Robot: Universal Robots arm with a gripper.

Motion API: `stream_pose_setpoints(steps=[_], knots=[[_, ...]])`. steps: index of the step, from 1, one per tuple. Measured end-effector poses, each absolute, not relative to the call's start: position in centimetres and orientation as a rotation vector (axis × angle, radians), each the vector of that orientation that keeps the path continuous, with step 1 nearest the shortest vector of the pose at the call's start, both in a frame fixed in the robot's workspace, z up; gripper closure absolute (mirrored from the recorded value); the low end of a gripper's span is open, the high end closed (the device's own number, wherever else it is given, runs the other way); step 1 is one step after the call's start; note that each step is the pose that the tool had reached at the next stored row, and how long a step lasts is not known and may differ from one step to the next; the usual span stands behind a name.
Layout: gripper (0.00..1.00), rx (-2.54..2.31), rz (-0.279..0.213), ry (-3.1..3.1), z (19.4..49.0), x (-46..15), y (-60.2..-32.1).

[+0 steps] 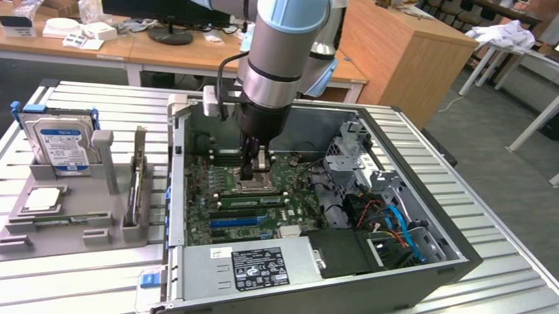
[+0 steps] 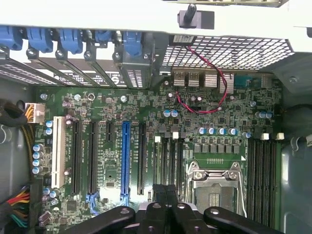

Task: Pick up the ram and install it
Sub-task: 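Press down the ram until it locks into place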

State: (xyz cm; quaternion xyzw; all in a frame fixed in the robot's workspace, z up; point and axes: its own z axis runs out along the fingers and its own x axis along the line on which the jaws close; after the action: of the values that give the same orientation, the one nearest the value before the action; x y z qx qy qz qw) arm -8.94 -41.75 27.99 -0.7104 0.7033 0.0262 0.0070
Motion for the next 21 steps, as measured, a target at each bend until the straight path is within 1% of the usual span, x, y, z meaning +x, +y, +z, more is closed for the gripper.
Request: stream_pose_setpoints(steps=[5,8,10,16,21], knots=[[0.89,-2.223,0.082,2.200,28.0,-8.9,-41.8],[0.89,-2.222,0.083,2.200,28.0,-6.4,-41.8],[0.89,-2.223,0.083,2.200,28.0,-5.8,-41.8],[0.89,-2.223,0.083,2.200,28.0,-5.6,-41.8],[0.89,-2.223,0.083,2.200,28.7,-5.6,-41.8]])
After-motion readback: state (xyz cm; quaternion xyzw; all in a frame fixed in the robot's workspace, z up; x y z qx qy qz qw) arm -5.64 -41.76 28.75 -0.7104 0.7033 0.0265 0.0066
